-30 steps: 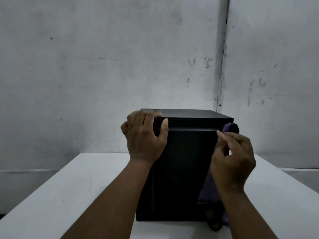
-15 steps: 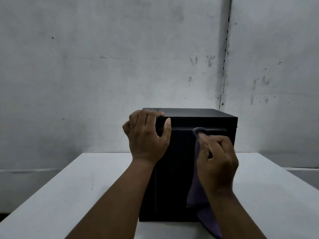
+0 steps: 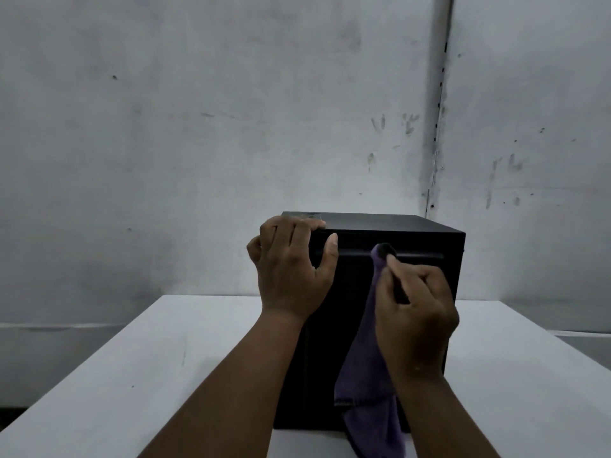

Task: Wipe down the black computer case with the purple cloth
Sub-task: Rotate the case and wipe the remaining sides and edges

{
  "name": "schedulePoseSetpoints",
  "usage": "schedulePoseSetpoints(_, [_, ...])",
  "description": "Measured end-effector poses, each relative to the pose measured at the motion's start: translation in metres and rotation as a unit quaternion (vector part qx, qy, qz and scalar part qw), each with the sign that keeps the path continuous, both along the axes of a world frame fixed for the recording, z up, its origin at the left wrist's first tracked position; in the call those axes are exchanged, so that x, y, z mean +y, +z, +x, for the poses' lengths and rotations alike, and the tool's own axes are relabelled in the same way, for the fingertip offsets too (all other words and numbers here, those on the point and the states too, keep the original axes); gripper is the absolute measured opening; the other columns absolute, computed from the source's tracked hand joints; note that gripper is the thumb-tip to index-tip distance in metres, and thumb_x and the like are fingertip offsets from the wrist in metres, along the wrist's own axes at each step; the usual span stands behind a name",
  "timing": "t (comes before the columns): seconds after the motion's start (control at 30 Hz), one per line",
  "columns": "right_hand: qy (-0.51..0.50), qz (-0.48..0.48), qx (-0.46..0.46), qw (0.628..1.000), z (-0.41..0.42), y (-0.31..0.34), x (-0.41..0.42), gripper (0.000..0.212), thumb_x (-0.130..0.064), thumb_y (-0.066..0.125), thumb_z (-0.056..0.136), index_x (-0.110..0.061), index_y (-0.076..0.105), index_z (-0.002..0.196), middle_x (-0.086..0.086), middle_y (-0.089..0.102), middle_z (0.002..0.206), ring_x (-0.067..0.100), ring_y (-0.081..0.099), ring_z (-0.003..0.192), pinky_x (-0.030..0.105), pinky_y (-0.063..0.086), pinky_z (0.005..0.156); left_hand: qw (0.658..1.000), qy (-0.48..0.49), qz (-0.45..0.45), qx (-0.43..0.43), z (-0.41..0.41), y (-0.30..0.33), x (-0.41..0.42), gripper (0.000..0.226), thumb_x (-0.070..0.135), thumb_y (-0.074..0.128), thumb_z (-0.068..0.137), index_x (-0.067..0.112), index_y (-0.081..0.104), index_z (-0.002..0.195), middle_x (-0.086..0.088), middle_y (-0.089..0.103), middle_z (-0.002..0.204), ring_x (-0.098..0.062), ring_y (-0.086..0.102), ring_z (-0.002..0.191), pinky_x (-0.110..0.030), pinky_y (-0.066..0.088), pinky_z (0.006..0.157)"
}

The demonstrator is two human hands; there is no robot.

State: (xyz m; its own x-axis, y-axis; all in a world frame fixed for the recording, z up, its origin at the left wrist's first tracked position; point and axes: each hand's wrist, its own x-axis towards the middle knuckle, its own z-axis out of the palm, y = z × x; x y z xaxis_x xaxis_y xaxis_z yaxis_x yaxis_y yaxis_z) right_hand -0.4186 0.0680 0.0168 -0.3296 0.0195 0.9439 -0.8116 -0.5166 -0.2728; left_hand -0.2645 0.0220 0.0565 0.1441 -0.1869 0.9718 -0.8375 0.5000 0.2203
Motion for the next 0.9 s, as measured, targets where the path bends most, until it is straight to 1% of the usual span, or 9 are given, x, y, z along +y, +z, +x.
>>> schedulePoseSetpoints(0.07, [0.012, -0.002, -0.022, 1.0, 0.009, 0.004, 0.0, 0.011, 0.001, 0.073, 0.092, 0.001, 0.079, 0.101, 0.009, 0.064, 0.083, 0.005, 0.05, 0.074, 0.007, 0.044, 0.073, 1.0, 0.0, 0.0, 0.002, 0.0, 0.001, 0.0, 0.025, 0.048, 0.061, 0.093, 0.028, 0.07, 0.104, 0.011, 0.064, 0.107, -0.02, 0.054, 0.118, -0.038, 0.035, 0.091])
schedulePoseSetpoints(0.13, [0.037, 0.011, 0.018, 0.999, 0.023, 0.002, 0.0, 0.008, 0.0, 0.074, 0.091, 0.0, 0.08, 0.097, 0.007, 0.062, 0.081, 0.008, 0.052, 0.069, 0.01, 0.046, 0.069, 1.0, 0.0, -0.004, 0.005, -0.001, 0.0, 0.0, 0.025, 0.048, 0.06, 0.093, 0.028, 0.07, 0.104, 0.011, 0.064, 0.107, -0.021, 0.055, 0.118, -0.04, 0.037, 0.091])
schedulePoseSetpoints(0.2, [0.075, 0.045, 0.069, 0.994, 0.034, -0.003, 0.002, 0.01, 0.003, 0.076, 0.088, 0.0, 0.079, 0.097, 0.005, 0.062, 0.081, 0.009, 0.054, 0.067, 0.007, 0.044, 0.069, 1.0, -0.001, -0.008, 0.004, 0.0, 0.0, -0.002, 0.025, 0.048, 0.06, 0.093, 0.028, 0.07, 0.105, 0.01, 0.064, 0.108, -0.022, 0.055, 0.118, -0.04, 0.037, 0.09])
schedulePoseSetpoints(0.3, [0.096, 0.068, 0.096, 0.988, 0.032, -0.006, 0.002, 0.013, 0.002, 0.077, 0.088, -0.001, 0.079, 0.1, 0.003, 0.062, 0.084, 0.007, 0.055, 0.068, 0.008, 0.046, 0.068, 1.0, -0.003, -0.004, 0.001, 0.001, -0.001, -0.002, 0.025, 0.047, 0.061, 0.093, 0.028, 0.07, 0.106, 0.01, 0.064, 0.108, -0.022, 0.054, 0.118, -0.041, 0.037, 0.09])
schedulePoseSetpoints(0.47, [0.07, 0.06, 0.026, 0.995, 0.029, -0.003, 0.004, 0.013, 0.001, 0.077, 0.088, 0.0, 0.079, 0.101, 0.003, 0.06, 0.083, 0.003, 0.049, 0.069, 0.003, 0.043, 0.068, 1.0, -0.01, 0.007, 0.001, 0.001, 0.0, 0.001, 0.025, 0.047, 0.06, 0.093, 0.027, 0.069, 0.106, 0.01, 0.064, 0.109, -0.022, 0.053, 0.119, -0.041, 0.037, 0.091])
schedulePoseSetpoints(0.6, [0.088, 0.081, 0.07, 0.99, 0.032, -0.009, 0.003, 0.016, 0.003, 0.076, 0.088, -0.001, 0.079, 0.103, 0.001, 0.059, 0.083, 0.005, 0.051, 0.068, 0.006, 0.045, 0.066, 1.0, -0.005, 0.005, -0.001, 0.002, -0.001, 0.0, 0.026, 0.048, 0.06, 0.093, 0.027, 0.069, 0.106, 0.009, 0.065, 0.109, -0.023, 0.054, 0.119, -0.041, 0.038, 0.091])
schedulePoseSetpoints(0.63, [0.083, 0.079, 0.066, 0.991, 0.028, -0.01, 0.003, 0.016, 0.003, 0.077, 0.087, 0.0, 0.079, 0.102, 0.001, 0.059, 0.083, 0.005, 0.051, 0.068, 0.007, 0.045, 0.066, 1.0, -0.005, 0.004, -0.001, 0.001, -0.001, 0.0, 0.027, 0.048, 0.061, 0.093, 0.026, 0.069, 0.106, 0.008, 0.065, 0.109, -0.023, 0.054, 0.119, -0.041, 0.038, 0.091])
schedulePoseSetpoints(0.77, [0.047, 0.057, -0.004, 0.997, 0.018, -0.018, 0.005, 0.01, 0.003, 0.078, 0.086, 0.001, 0.079, 0.096, 0.002, 0.059, 0.079, 0.005, 0.049, 0.066, 0.007, 0.044, 0.064, 1.0, -0.004, 0.001, 0.001, -0.001, 0.0, 0.002, 0.028, 0.049, 0.063, 0.091, 0.027, 0.069, 0.106, 0.009, 0.065, 0.11, -0.021, 0.053, 0.12, -0.037, 0.033, 0.092])
schedulePoseSetpoints(0.9, [0.035, 0.066, -0.011, 0.997, 0.014, -0.025, 0.007, 0.01, -0.001, 0.075, 0.087, 0.002, 0.079, 0.096, 0.001, 0.058, 0.081, 0.002, 0.046, 0.069, 0.002, 0.043, 0.066, 1.0, -0.004, -0.004, 0.001, 0.0, 0.0, 0.002, 0.027, 0.048, 0.065, 0.09, 0.027, 0.069, 0.106, 0.01, 0.065, 0.11, -0.021, 0.053, 0.12, -0.036, 0.033, 0.092])
